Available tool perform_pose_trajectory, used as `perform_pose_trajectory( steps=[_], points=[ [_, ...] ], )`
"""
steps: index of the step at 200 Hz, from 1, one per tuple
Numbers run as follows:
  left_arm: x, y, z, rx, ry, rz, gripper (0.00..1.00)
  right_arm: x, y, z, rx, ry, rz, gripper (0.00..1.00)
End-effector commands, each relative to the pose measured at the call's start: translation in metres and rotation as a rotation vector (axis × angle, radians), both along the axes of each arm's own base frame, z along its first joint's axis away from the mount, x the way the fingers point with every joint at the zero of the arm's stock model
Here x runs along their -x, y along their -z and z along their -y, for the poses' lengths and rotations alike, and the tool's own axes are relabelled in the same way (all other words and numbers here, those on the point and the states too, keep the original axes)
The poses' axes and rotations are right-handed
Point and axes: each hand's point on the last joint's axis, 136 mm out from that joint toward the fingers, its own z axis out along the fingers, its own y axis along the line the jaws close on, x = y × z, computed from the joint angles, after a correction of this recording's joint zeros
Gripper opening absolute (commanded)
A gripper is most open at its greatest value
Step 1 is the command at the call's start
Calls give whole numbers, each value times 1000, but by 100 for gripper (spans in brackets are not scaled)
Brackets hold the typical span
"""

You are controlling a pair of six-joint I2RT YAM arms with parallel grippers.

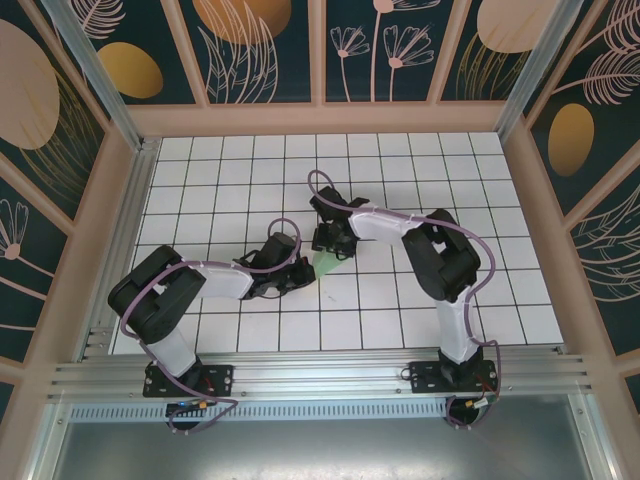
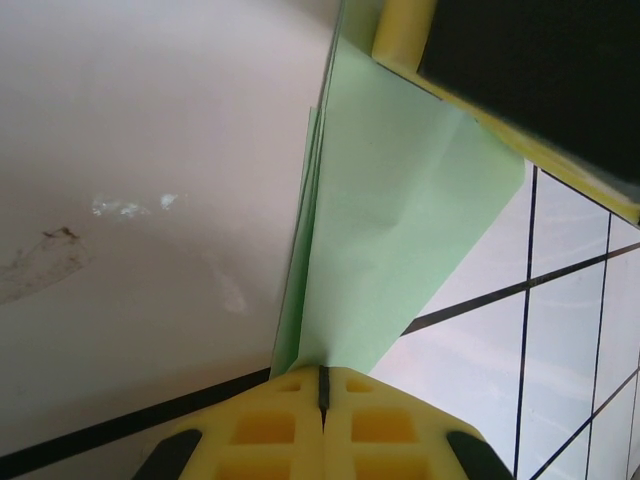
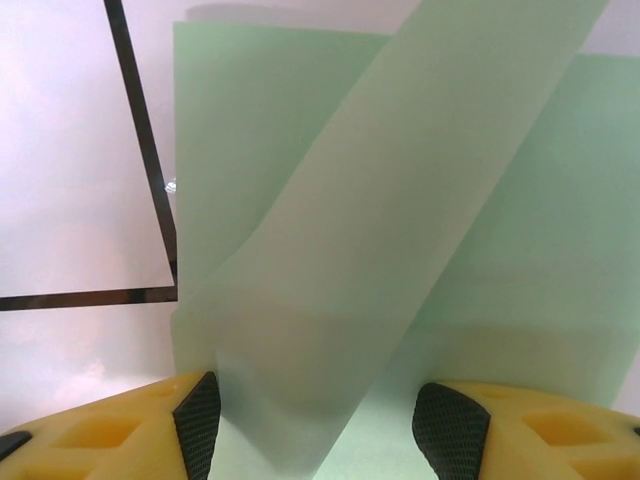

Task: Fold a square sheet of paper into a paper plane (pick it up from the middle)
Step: Fourth fold the wing at the center of the table.

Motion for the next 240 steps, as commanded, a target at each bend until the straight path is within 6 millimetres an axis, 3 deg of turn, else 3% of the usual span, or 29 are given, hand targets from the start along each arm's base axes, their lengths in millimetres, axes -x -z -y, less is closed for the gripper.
perform_pose_trajectory(
  steps=[1, 37, 59, 87, 106, 143, 172, 199, 240],
  points=[
    [18, 40, -24, -110, -28, -94, 0, 19, 58, 42, 105, 28, -144, 64],
    [22, 43, -24, -100, -27, -104, 0, -11, -18, 18, -107, -4, 6, 68],
    [22, 44, -24, -97, -24, -106, 0, -15, -61, 9, -235, -43, 114, 69],
    [23, 45, -25, -97, -28, -111, 0, -4, -86, 1, -357, -120, 211, 67],
    [23, 46, -24, -98, -28, -114, 0, 8, -85, -7, -437, -171, 213, 63],
    [23, 46, -25, -103, -30, -116, 0, 24, -60, -24, -515, -220, 120, 35],
    [24, 46, -25, -103, -28, -117, 0, 33, -45, -35, -556, -261, 65, 23],
    [23, 46, -24, -103, -26, -114, 0, 33, -37, -36, -559, -259, 49, 21],
    [24, 45, -25, -102, -26, -118, 0, 26, -18, -22, -497, -194, 29, 19]
  ],
)
